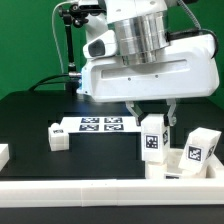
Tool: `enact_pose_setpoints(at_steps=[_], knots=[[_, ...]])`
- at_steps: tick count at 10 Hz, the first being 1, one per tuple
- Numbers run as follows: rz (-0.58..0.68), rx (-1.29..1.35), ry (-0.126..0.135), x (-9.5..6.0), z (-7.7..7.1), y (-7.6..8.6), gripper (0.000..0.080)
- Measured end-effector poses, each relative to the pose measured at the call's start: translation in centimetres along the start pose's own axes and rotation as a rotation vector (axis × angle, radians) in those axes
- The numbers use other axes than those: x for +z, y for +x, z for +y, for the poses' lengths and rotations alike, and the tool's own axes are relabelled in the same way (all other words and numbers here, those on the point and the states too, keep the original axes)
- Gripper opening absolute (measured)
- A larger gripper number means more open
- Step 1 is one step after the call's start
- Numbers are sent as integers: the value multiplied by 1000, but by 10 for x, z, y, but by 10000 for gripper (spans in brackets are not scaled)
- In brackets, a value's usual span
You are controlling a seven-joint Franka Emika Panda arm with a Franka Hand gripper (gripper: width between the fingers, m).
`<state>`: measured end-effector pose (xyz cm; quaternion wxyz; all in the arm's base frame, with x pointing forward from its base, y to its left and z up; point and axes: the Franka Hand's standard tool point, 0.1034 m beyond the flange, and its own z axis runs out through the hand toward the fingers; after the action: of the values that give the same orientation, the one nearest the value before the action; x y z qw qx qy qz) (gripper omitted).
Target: Assemble stool
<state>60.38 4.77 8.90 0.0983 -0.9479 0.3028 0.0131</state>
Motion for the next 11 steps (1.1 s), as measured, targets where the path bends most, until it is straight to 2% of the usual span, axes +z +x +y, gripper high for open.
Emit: enact_pose_setpoints(at_steps=[1,3,6,10,11], knots=[[-1,46,5,0,0,0,338],[6,279,59,1,-2,2,338],[-4,552,105,2,-6,1,340],[-53,874,144,3,-10,-1,340],[-64,949,147,3,-11,-2,340]])
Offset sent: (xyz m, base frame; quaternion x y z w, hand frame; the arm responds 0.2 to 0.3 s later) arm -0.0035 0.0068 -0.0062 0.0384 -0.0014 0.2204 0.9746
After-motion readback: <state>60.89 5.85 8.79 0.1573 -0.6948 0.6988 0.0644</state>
